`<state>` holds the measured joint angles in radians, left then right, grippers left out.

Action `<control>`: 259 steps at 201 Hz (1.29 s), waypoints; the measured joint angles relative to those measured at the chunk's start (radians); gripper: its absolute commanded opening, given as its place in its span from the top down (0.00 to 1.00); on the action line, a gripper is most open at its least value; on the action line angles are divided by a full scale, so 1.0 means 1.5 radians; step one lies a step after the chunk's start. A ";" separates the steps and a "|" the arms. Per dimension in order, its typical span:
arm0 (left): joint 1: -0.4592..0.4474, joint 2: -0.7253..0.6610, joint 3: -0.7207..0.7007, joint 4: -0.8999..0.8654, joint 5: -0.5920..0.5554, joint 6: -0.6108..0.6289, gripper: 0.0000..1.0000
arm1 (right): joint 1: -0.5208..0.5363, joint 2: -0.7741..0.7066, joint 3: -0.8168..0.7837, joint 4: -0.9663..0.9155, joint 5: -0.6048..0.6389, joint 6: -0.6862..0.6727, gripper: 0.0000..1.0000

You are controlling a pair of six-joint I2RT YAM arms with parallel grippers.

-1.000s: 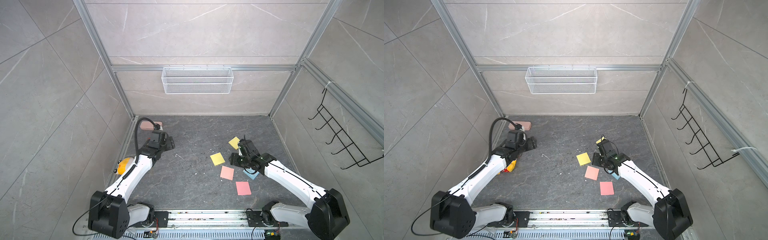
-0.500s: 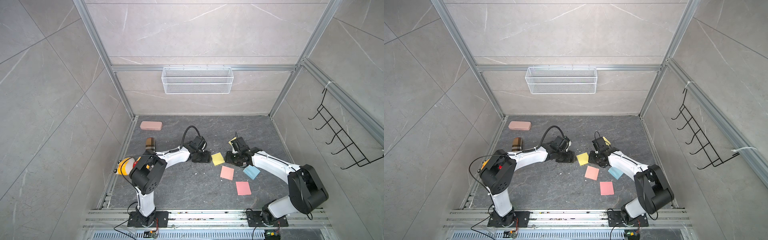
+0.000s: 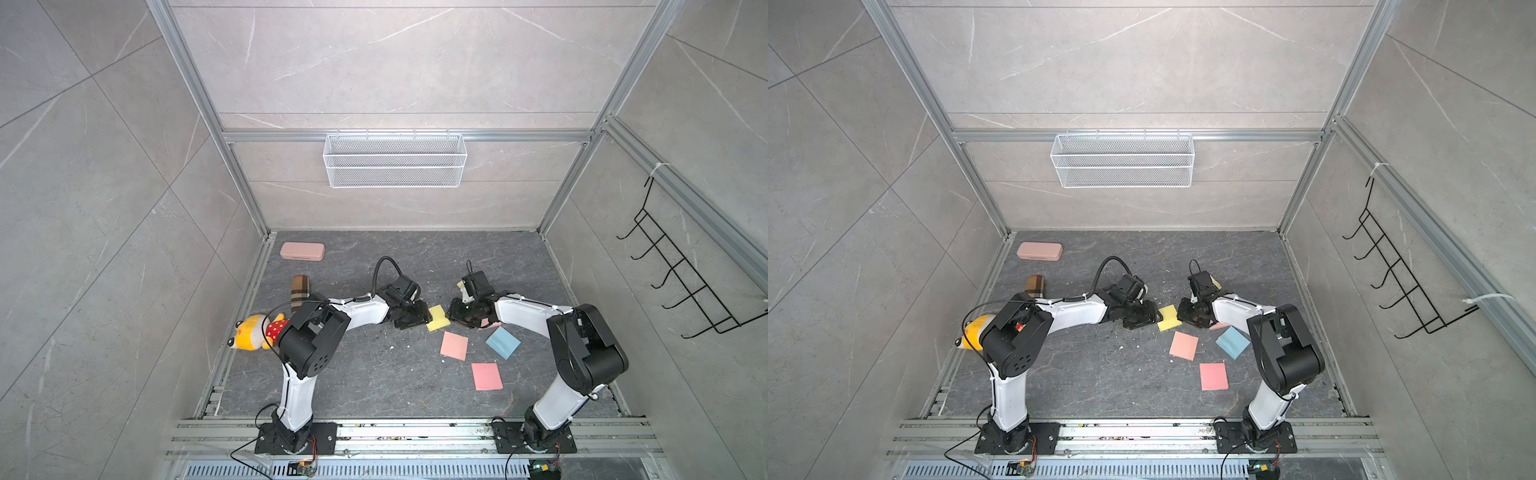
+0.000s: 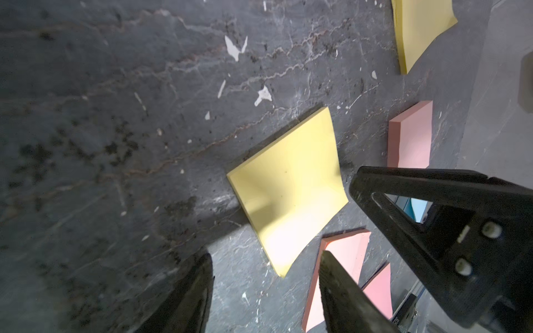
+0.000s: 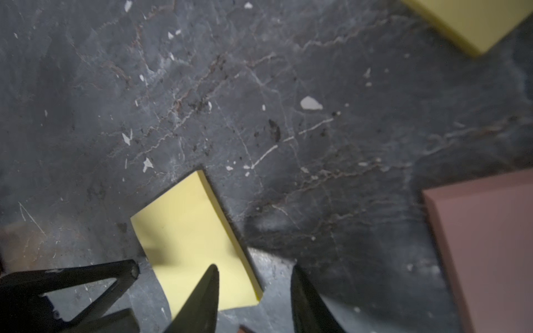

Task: Tear off pages from different memo pads
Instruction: Pick up the memo pad from the center of the board.

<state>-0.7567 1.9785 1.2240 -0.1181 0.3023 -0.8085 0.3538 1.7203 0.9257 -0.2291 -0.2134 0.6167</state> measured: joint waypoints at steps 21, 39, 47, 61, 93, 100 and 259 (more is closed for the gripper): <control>0.000 0.007 0.008 -0.001 0.004 -0.006 0.46 | 0.000 0.008 -0.004 0.024 -0.021 -0.007 0.62; 0.000 0.008 0.011 -0.007 0.003 -0.007 0.48 | 0.000 0.009 -0.010 0.039 -0.042 -0.012 0.65; 0.000 0.010 0.013 -0.008 0.003 -0.007 0.49 | 0.000 0.009 -0.013 0.043 -0.052 -0.016 0.65; 0.000 0.013 0.016 -0.007 0.004 -0.007 0.51 | 0.000 0.009 -0.016 0.049 -0.070 -0.023 0.66; 0.000 0.015 0.017 -0.011 0.003 -0.007 0.53 | 0.000 0.009 -0.024 0.069 -0.116 -0.030 0.67; 0.000 0.015 0.017 -0.012 0.002 -0.005 0.53 | 0.000 0.009 -0.028 0.074 -0.125 -0.030 0.67; 0.000 0.015 0.015 -0.032 -0.023 0.003 0.72 | 0.020 -0.002 -0.055 0.099 -0.191 -0.019 0.76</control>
<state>-0.7567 2.0006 1.2469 -0.1654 0.2684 -0.8036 0.3832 1.7172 0.8425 -0.0799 -0.5003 0.5888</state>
